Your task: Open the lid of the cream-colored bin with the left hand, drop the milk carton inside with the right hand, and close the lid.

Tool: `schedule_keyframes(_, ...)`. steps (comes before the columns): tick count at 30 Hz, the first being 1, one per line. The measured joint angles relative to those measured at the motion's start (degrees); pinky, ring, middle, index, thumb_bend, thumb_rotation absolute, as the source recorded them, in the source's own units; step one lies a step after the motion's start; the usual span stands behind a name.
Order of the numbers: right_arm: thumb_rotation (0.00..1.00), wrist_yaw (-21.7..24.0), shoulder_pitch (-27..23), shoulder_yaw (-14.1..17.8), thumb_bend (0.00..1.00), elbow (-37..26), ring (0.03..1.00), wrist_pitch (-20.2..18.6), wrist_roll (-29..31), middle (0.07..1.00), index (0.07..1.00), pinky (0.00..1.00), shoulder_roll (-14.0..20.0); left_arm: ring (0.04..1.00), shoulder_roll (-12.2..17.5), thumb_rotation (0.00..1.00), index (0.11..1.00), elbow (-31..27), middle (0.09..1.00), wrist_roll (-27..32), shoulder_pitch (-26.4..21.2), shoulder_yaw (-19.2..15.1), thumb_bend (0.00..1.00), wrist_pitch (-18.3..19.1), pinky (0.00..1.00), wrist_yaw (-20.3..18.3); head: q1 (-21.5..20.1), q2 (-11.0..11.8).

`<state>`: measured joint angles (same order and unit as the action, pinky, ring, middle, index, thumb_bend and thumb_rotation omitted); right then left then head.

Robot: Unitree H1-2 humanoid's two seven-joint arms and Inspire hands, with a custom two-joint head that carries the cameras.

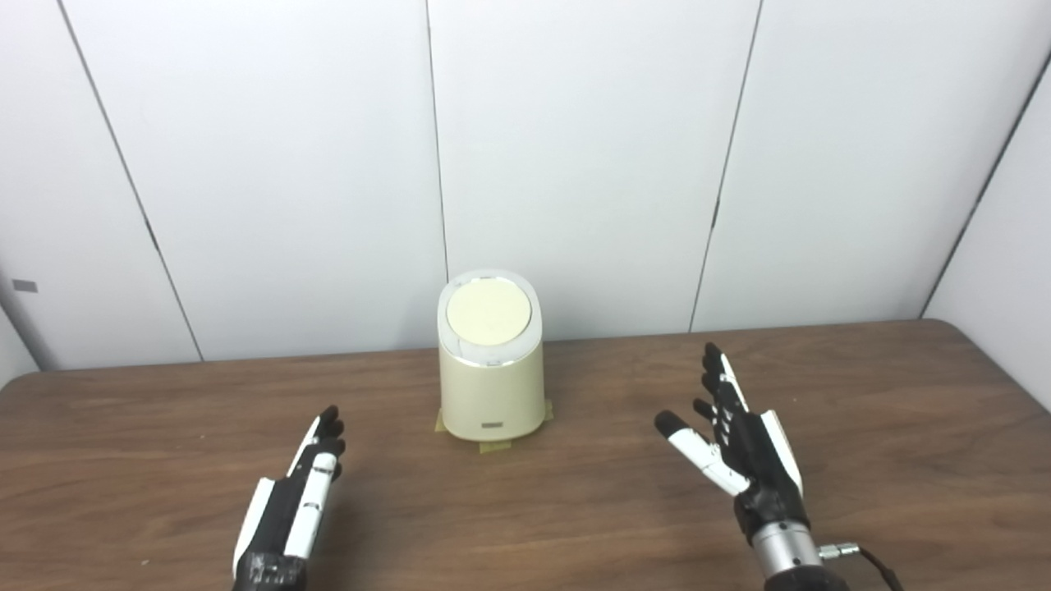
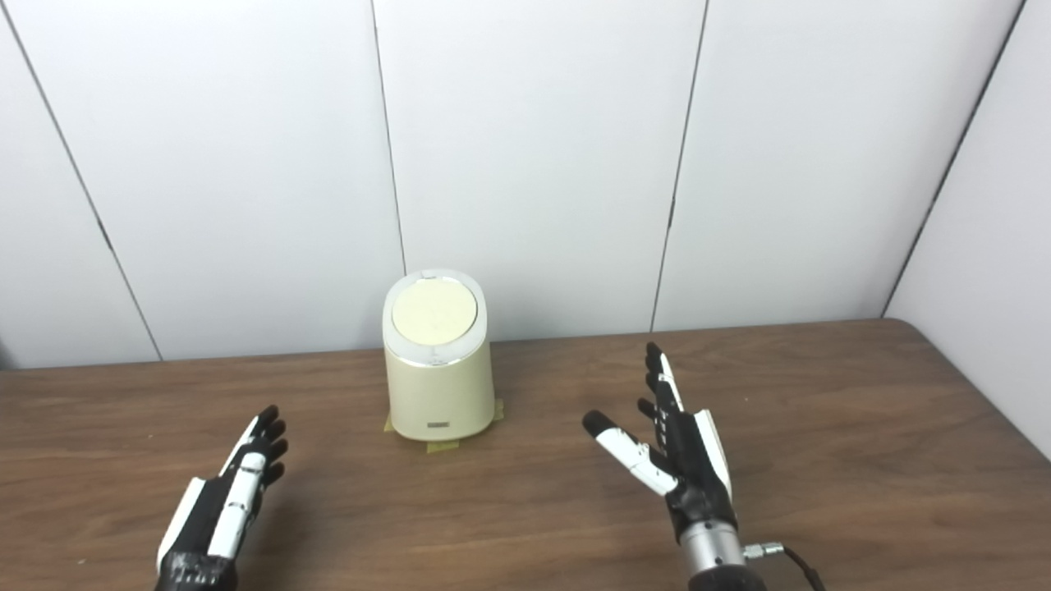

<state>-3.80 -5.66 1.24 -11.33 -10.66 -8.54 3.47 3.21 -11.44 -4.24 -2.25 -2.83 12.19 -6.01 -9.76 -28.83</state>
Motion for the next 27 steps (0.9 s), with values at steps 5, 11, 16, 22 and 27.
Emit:
schedule_keyframes(5,0.86,2.6,0.1,2.0,0.82,-0.8,1.0,-1.3,7.9,1.0,1.0,0.9,-0.5,0.989,-1.7,1.0,1.0,-1.0,0.995,2.6,-0.1,-1.6,0.51,0.4,1.0,1.6,0.8,-1.4)
schedule_keyframes(11,0.88,2.7,0.5,2.9,0.82,-0.8,1.0,-1.7,10.5,1.0,1.0,0.9,-0.8,0.988,-1.7,1.0,1.0,-3.1,0.994,4.6,-0.1,-1.7,0.51,2.6,1.0,1.8,3.7,-2.6)
schedule_keyframes(16,0.88,2.8,1.4,3.5,0.79,-2.4,1.0,-2.8,13.4,1.0,1.0,0.95,-1.4,0.984,-2.1,1.0,1.0,-4.0,0.996,4.6,-0.1,-1.6,0.46,5.1,1.0,3.0,5.4,-3.7)
schedule_keyframes(22,0.74,4.4,1.8,5.6,0.79,-2.0,1.0,-3.9,19.8,1.0,1.0,1.0,-1.0,0.977,-2.0,1.0,1.0,-5.2,0.99,5.0,0.0,-1.2,0.45,5.8,1.0,3.1,5.9,-5.5)
schedule_keyframes(27,0.72,6.3,1.8,8.0,0.83,-0.9,1.0,-6.1,28.0,1.0,1.0,1.0,-1.0,0.988,-1.8,1.0,1.0,-6.5,0.99,5.5,0.5,-0.8,0.47,7.5,1.0,3.1,5.8,-6.2)
